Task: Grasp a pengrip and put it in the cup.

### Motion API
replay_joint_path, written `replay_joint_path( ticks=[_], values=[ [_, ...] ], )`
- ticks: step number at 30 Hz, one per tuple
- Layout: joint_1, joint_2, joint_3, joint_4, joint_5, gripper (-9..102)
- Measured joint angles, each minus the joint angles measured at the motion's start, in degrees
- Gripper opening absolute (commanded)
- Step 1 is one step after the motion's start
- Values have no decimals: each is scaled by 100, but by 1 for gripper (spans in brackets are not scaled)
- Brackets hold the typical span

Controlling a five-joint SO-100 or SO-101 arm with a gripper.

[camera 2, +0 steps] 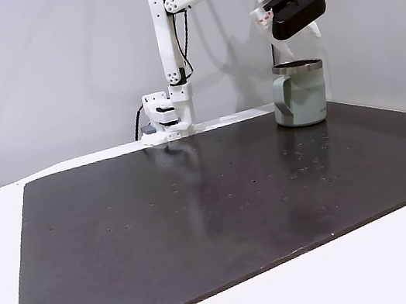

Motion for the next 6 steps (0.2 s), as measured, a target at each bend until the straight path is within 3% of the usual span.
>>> replay_joint_path(
  ticks=[6],
  values=[
    [18, 0, 0, 0, 0, 35]
  ],
)
